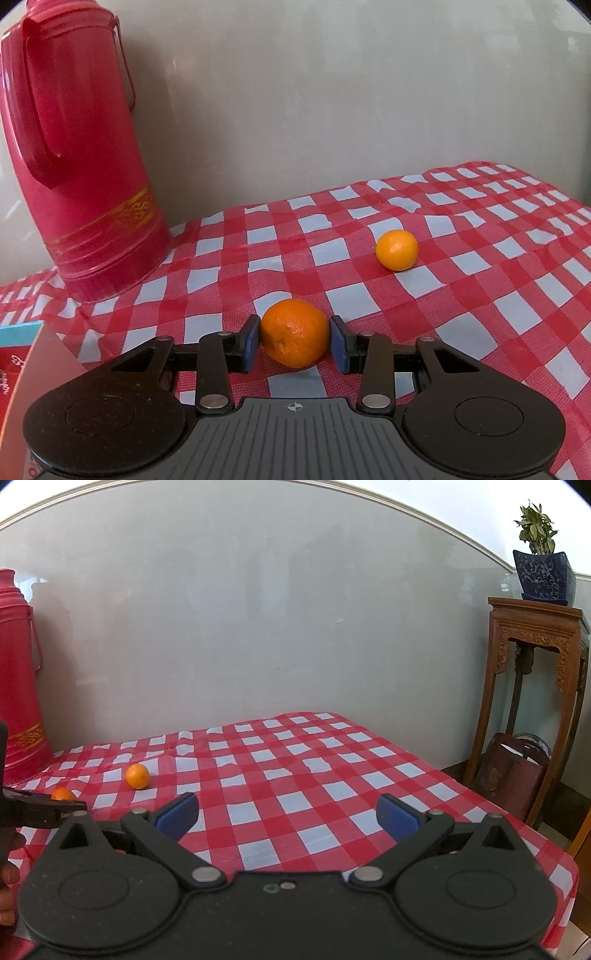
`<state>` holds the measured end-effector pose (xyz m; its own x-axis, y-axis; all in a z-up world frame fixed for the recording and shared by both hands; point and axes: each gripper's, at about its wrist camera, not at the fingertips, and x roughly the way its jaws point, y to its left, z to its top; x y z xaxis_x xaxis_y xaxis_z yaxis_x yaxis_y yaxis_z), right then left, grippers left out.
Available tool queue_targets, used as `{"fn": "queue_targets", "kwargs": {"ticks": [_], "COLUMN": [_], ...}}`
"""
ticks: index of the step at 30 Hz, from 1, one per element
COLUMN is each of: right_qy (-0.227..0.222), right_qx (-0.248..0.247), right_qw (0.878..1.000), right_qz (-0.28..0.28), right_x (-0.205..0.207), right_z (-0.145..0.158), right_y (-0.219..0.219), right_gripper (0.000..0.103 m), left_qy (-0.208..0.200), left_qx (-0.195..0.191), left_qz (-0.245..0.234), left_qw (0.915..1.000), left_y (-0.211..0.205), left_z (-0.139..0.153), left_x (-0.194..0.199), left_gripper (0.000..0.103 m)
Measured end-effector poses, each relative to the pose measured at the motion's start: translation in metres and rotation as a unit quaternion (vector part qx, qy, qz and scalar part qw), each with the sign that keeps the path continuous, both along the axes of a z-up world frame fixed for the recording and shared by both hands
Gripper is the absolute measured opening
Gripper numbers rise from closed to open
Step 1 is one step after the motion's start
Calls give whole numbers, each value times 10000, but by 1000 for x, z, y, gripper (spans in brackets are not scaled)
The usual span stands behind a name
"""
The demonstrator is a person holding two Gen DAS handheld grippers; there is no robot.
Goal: Organize fruits
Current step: 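Lift the mandarin and carry it over the box with the left gripper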
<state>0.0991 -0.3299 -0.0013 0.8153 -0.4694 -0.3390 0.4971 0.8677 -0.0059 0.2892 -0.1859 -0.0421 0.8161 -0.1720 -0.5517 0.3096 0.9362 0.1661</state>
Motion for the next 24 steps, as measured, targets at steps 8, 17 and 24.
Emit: {"fn": "queue_targets", "kwargs": {"ticks": [8,17,24], "right_qy": [-6,-14,-11], "right_qx": [-10,-25,-54], "right_qw": [10000,9999,9999], "right_qz": [27,96,121], "right_x": [0,1,1], "right_z": [2,3,3], "right_y": [2,5,7], "right_gripper": [97,97,97], "left_qy": [-79,-184,-239], "left_qx": [60,63,-114], "left_qz": [-32,-112,-238], "left_qw": [9999,9997,9994], "left_y": [-1,5,17], "left_z": [4,12,22], "left_x": [-5,-21,-49], "left_gripper": [39,38,38]}}
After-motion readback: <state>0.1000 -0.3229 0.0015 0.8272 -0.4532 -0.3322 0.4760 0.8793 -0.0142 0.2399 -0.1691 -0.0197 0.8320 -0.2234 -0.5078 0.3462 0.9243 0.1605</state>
